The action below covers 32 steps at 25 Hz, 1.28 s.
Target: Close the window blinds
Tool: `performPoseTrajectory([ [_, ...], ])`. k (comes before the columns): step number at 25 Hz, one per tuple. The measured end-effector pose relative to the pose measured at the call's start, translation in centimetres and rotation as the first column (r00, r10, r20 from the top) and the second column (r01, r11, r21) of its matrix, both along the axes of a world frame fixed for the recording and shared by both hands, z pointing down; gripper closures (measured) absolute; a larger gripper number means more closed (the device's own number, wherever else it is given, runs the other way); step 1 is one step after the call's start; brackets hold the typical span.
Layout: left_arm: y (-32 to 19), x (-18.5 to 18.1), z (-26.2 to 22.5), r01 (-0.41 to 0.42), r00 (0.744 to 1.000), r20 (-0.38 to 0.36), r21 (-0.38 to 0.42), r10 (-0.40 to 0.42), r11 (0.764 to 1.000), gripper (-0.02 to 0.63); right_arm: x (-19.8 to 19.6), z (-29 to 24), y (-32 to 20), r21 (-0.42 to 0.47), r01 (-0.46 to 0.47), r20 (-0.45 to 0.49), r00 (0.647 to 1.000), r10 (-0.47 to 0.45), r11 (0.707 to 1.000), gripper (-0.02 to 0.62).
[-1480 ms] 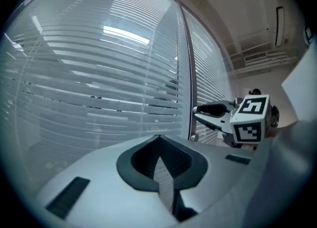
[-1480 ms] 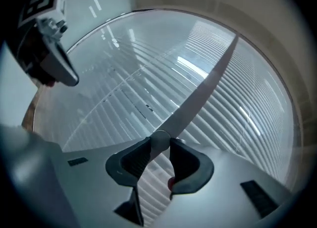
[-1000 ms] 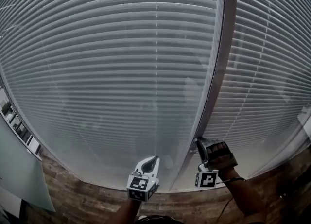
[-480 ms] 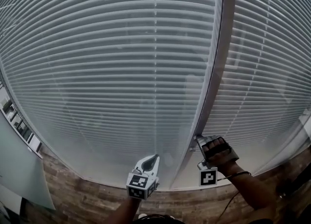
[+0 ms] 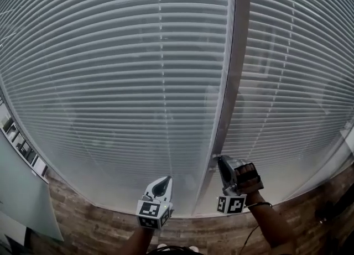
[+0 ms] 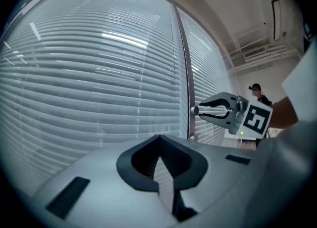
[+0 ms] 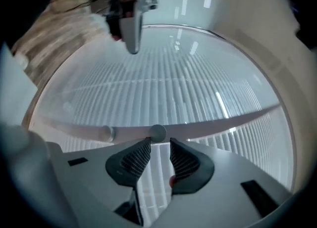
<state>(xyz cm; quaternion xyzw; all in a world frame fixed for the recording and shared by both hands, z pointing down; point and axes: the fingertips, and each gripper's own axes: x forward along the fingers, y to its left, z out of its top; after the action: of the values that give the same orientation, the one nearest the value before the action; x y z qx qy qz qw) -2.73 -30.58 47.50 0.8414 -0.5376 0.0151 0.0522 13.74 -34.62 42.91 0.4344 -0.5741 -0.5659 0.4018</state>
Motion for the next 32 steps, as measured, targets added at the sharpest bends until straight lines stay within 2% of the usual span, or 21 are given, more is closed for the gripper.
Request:
performPoseTrajectory([
  [1,0.1,0.0,-0.6,0.012,1.0,-0.001,0.007,-0.012,1.0,0.606,0.3,-0.8,0.5,-0.029,0.007,0.149,0.989,-0.003,1.0,0.469],
  [2,0.3,0.0,-1.1,0.02,1.0,0.001,0.012,-0.02,1.0,0.606,0.4,-1.5,1.2,-0.058,0.02,0.288,0.958,-0.002,0.998,0.469],
  [4,0.4,0.4,-2.2,0.029,1.0,0.007,0.021,-0.03,0.999,0.606,0.5,-2.9,2.5,-0.109,0.058,0.51,0.86,0.006,0.992,0.469],
  [6,0.5,0.8,-3.2,0.032,0.999,0.015,0.03,-0.033,0.999,0.606,0.3,-4.2,3.6,-0.142,0.114,0.673,0.739,0.012,0.983,0.469],
  [9,0.9,1.3,-3.9,0.052,0.998,0.029,0.039,-0.053,0.998,0.606,0.3,-5.3,4.8,-0.128,0.196,0.825,0.565,-0.005,0.972,0.566],
  [11,1.3,1.7,-3.7,0.063,0.997,0.047,0.056,-0.066,0.996,0.606,0.8,-4.9,5.2,-0.126,0.235,0.886,0.463,0.003,0.964,0.591],
  [12,1.7,2.1,-3.5,0.062,0.996,0.059,0.068,-0.066,0.996,0.606,1.1,-4.4,5.4,-0.138,0.248,0.907,0.421,0.021,0.959,0.592],
  [14,2.3,2.5,-3.4,0.068,0.995,0.07,0.078,-0.073,0.995,0.606,1.5,-3.3,5.5,-0.169,0.272,0.931,0.36,0.062,0.947,0.592],
  [17,2.9,2.2,-3.5,0.1,0.992,0.068,0.062,-0.104,0.993,0.606,1.9,-2.1,5.6,-0.211,0.286,0.945,0.303,0.12,0.935,0.592],
  [20,3.9,1.8,-2.8,0.117,0.991,0.063,0.04,-0.119,0.992,0.606,2.1,-0.8,6.4,-0.272,0.272,0.942,0.27,0.199,0.923,0.592],
  [23,4.8,1.2,-3.3,0.127,0.991,0.044,0.026,-0.128,0.992,0.606,1.6,-1.3,7.2,-0.257,0.285,0.949,0.255,0.186,0.923,0.592],
  [25,5.1,1.0,-4.0,0.125,0.991,0.037,0.014,-0.126,0.992,0.606,1.8,-1.8,7.7,-0.267,0.262,0.947,0.251,0.202,0.927,0.592],
  [29,6.4,0.6,-3.3,0.107,0.994,0.023,0.019,-0.107,0.994,0.606,2.4,0.4,9.3,-0.296,0.235,0.945,0.215,0.247,0.926,0.592],
  [32,8.5,-0.8,-2.3,0.091,0.996,0.022,0.02,-0.091,0.996,0.606,1.2,1.9,11.7,-0.303,0.226,0.945,0.198,0.26,0.926,0.592],
])
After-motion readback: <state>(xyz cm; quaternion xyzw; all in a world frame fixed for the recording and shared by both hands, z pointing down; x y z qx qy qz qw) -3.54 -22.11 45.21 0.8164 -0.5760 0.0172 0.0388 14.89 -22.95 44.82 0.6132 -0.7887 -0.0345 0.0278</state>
